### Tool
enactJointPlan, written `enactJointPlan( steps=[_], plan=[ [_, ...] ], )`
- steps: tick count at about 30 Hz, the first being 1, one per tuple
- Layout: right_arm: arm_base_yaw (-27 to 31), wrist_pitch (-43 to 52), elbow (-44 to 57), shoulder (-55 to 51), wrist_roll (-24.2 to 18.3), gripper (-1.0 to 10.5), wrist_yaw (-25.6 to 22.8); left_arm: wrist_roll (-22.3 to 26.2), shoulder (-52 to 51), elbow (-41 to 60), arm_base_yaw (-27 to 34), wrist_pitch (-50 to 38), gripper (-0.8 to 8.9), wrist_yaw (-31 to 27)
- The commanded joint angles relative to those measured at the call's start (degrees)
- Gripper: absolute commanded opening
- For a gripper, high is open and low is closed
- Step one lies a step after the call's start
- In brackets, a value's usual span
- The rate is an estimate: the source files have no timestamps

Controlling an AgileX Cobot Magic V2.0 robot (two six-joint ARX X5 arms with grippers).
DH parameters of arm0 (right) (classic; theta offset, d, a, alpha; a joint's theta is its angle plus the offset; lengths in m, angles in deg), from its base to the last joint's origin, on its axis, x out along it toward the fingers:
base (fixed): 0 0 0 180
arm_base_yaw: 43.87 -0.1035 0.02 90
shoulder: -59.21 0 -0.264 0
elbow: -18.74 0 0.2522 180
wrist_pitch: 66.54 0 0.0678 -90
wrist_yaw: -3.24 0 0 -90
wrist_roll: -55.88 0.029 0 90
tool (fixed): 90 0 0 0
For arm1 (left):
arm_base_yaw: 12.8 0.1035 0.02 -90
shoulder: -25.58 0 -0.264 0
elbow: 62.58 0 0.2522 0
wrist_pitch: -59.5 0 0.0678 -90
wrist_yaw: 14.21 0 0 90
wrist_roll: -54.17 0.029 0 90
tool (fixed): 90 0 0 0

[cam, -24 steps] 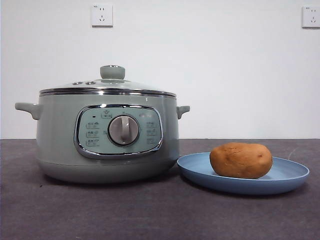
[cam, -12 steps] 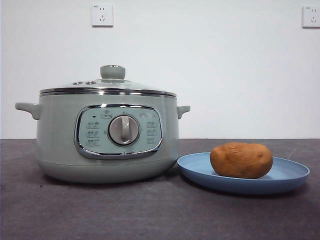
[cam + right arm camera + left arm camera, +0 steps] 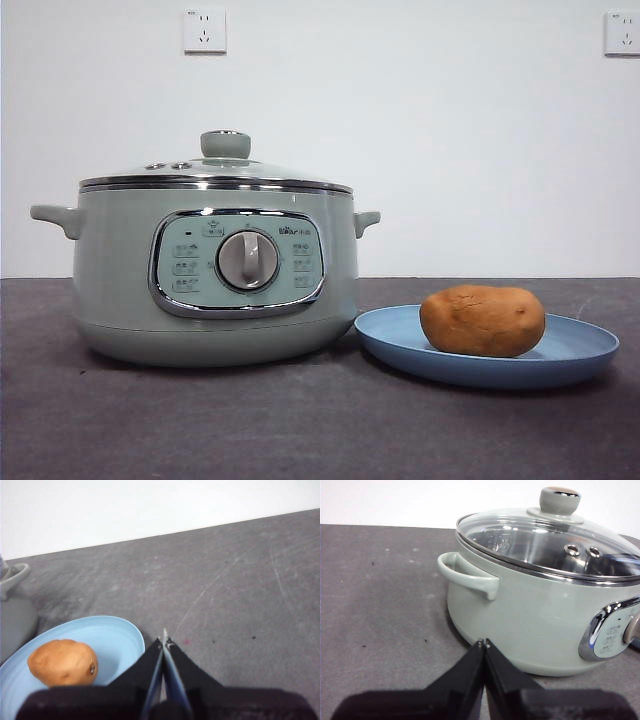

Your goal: Take the potato out from the steamer,put the potato on the plate,close the lid

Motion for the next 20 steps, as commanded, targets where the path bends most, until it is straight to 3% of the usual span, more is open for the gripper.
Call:
enactJointPlan(
  steps=[1, 20],
  plan=[
    [-0.09, -1.01, 1.11, -1.22, 1.29, 0.0, 0.00, -0.11, -0.15, 0.74, 0.17, -0.04, -0.03, -0.04],
    [-1.62, -3.02, 1.53, -1.33, 2.27, 0.0, -1.92, -0.11, -0.15, 0.74, 0.17, -0.04, -0.03, -0.04]
  ],
)
